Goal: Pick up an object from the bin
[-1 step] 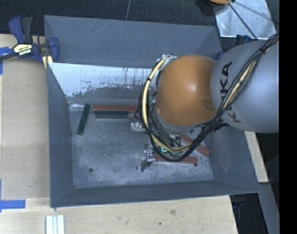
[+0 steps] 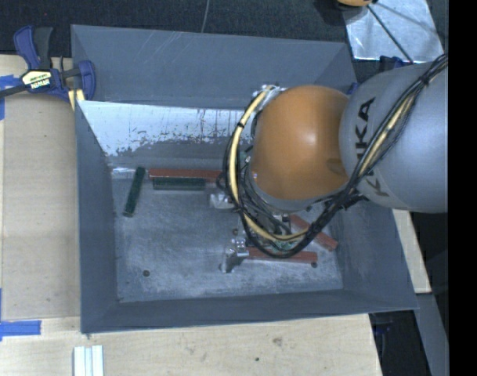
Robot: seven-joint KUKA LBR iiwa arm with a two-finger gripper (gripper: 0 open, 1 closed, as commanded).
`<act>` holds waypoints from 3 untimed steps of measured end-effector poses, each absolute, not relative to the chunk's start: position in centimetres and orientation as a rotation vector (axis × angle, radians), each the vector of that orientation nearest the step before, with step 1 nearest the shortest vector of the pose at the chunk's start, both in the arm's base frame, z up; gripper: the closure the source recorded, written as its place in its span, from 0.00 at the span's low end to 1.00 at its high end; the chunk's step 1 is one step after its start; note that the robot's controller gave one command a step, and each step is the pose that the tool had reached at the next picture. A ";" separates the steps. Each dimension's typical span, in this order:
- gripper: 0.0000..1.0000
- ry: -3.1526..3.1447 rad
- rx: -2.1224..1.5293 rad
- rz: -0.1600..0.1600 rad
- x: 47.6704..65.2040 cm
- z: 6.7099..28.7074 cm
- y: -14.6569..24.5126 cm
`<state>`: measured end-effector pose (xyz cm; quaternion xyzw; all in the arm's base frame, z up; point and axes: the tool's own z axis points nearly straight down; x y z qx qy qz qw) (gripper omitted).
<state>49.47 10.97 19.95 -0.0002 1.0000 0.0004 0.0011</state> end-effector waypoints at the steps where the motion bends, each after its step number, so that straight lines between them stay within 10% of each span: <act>1: 0.00 3.138 -0.104 0.001 49.3 20.9 5.9; 2: 0.00 3.119 -0.270 -0.003 50.4 16.6 4.6; 3: 1.00 3.111 -0.215 0.002 53.2 7.7 -0.6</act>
Offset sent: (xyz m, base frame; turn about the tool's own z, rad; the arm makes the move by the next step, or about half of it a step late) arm 0.0197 -0.0435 -0.1295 -0.3402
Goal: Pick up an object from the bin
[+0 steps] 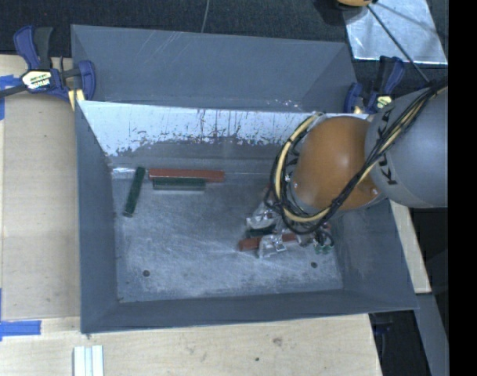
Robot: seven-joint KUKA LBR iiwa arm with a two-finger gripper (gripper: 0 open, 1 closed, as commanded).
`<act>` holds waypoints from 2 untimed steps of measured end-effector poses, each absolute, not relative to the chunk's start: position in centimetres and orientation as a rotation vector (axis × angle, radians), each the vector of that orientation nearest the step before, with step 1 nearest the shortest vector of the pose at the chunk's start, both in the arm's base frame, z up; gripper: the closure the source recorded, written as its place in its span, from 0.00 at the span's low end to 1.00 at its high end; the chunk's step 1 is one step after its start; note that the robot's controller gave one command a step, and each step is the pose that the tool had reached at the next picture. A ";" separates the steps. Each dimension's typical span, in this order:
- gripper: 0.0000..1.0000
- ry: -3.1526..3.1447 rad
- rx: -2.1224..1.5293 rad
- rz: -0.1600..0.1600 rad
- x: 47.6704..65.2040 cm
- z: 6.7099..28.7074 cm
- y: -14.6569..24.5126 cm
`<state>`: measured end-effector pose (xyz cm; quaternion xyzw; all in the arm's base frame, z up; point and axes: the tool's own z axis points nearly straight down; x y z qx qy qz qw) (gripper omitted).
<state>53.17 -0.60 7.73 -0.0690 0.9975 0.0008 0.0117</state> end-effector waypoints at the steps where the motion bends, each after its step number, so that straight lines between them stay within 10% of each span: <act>1: 1.00 3.111 -0.215 0.003 53.2 7.7 -0.6; 2: 1.00 3.124 -0.268 -0.001 50.7 23.4 -1.6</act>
Offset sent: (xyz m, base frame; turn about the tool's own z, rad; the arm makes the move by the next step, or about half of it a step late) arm -0.0262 -0.0097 0.1546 -0.0354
